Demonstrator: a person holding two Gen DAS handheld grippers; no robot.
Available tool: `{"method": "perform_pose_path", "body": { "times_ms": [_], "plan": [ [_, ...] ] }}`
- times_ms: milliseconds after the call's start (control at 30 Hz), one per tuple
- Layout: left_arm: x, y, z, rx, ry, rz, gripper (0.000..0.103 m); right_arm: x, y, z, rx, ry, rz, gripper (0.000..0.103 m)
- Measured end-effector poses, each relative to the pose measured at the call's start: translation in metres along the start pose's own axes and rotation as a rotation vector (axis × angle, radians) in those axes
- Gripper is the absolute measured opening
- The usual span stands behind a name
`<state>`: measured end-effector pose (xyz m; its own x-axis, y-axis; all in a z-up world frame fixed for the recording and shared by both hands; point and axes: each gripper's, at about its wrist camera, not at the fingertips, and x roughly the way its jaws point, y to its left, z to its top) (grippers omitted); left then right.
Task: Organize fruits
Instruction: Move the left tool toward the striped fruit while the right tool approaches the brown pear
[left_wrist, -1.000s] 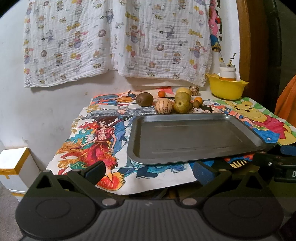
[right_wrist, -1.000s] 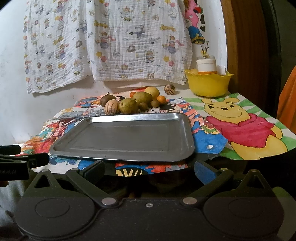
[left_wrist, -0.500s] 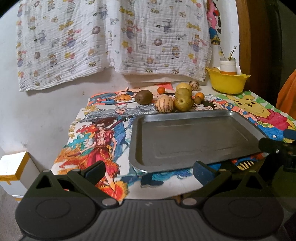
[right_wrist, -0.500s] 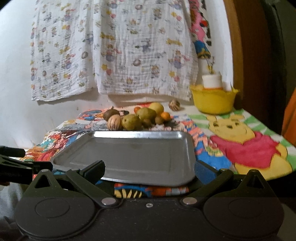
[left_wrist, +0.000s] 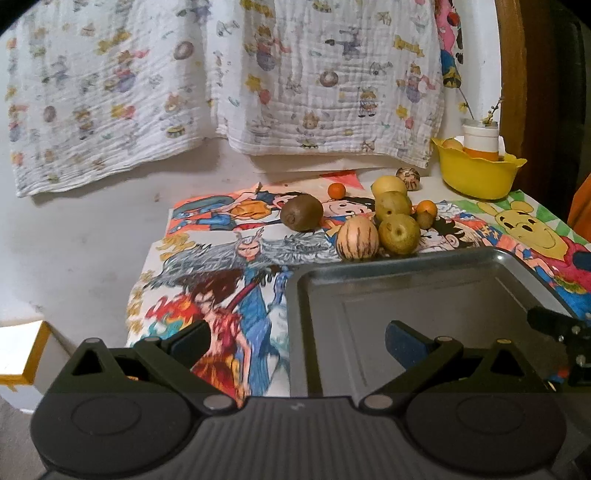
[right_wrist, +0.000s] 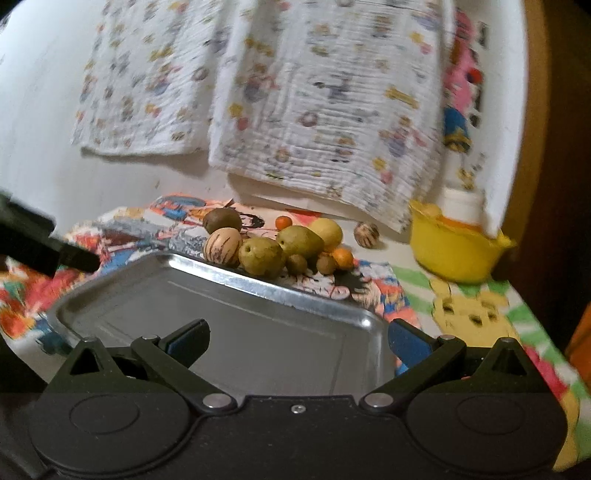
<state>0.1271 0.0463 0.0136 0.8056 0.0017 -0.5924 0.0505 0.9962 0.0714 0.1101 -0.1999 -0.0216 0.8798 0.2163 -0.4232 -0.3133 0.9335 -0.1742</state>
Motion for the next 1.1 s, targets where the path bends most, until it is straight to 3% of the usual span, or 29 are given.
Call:
{"method": "perform_pose_path", "body": {
  "times_ms": [333, 500, 633, 867, 1100],
  "plan": [
    [0.06, 0.017, 0.033, 0.036, 0.044, -0.023, 0.103, 0.046, 0.006, 0.031, -0.248, -0.02, 0.026, 0.102],
    [0.085, 0.021, 0.049, 0.052, 0.051, -0.043, 0.103, 0.068, 0.0, 0.047, -0.259, 0.006, 0.057, 0.102],
    [0.097, 0.022, 0.056, 0.054, 0.049, -0.098, 0.103, 0.087, -0.006, 0.058, -0.233, 0.041, 0.104, 0.102],
    [0.112, 0.016, 0.057, 0.144, 0.036, -0.199, 0.103, 0.113, -0.018, 0.068, -0.321, 0.081, 0.179, 0.098],
    [0.132, 0.008, 0.064, 0.268, -0.005, -0.305, 0.102, 0.14, -0.031, 0.079, -0.395, 0.1, 0.352, 0.091]
  ]
}}
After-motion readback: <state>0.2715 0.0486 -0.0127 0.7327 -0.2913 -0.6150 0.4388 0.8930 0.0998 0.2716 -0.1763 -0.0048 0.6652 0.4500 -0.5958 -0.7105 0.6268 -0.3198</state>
